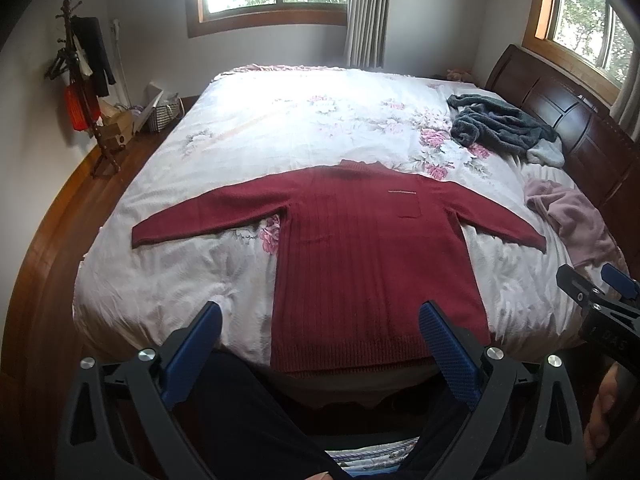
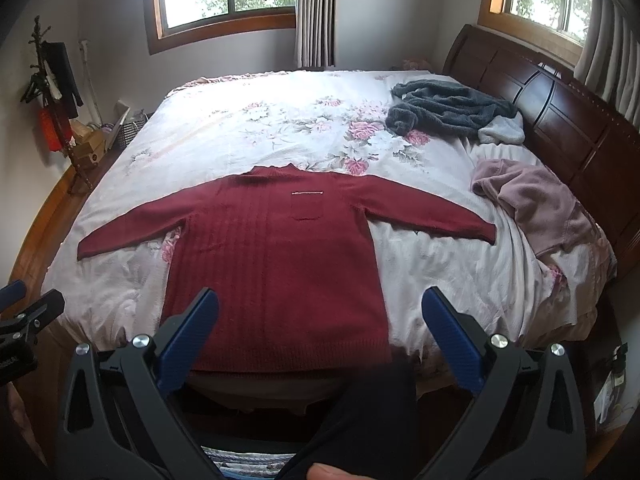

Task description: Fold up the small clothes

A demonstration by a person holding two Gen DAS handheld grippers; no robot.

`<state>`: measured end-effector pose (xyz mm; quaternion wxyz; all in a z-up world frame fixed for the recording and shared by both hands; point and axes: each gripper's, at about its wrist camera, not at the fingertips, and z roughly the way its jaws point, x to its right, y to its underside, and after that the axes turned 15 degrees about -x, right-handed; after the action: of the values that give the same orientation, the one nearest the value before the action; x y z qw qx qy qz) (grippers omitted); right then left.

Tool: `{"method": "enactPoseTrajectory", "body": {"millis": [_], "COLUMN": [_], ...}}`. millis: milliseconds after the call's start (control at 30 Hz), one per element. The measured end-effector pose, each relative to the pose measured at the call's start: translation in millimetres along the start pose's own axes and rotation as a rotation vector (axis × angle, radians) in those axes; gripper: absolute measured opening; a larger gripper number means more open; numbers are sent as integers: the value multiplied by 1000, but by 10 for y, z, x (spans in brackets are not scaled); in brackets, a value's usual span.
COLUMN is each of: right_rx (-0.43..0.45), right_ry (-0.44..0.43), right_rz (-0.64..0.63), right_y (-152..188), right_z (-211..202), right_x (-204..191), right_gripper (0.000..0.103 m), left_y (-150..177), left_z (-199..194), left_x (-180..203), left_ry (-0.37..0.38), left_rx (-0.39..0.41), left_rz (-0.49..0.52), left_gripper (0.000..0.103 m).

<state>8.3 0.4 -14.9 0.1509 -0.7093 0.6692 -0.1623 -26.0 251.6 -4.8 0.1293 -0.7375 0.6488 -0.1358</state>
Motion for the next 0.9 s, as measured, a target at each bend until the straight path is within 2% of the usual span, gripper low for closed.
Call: {"method": "enactPoseTrajectory", "body": {"millis": [367,433,467,500,567,600,733,800,833,867,900], "right_rx": [-42,0,9,-3,-92,-132,-191,-219,-240,-257,-263], "right_ry": [28,22,8,-6,-29,-59,-165,-201,-236,-268,-306], "right_rz": [47,67,64,64,109,160,434,544,618,679,736], "right_y": [-272,-310,-328,-355,-453,-483,-508,-482,-461,-438,-418], "right_z": [512,740,859,996,1380,1568,2162,2398,2567,2700,2825], "right_x": [354,535,621,719,1007,1208,2126,2498,2752,2954,3151], "right_gripper": [100,100,100,100,100,100,100,86,69,61,61], "left_y": [-209,-224,-227,-234,-289,-310,-435,-486,-502,-525,-538], "left_z": [390,497,596,692,927,1025,1460,1572,1607,1637,1671], "left_x": [74,98,121,152,233,246,237,260,274,291,289], "left_ry": [15,36,62,72,48,61,171,207,230,262,313], "left_rx": [-71,-24,11,12,-41,-69,-224,-237,-235,-232,-224], "left_rz": [-2,14,59,103,150,153,84,70,64,56,40], "left_gripper": [99,99,99,99,99,99,99,99,99,99,99]}}
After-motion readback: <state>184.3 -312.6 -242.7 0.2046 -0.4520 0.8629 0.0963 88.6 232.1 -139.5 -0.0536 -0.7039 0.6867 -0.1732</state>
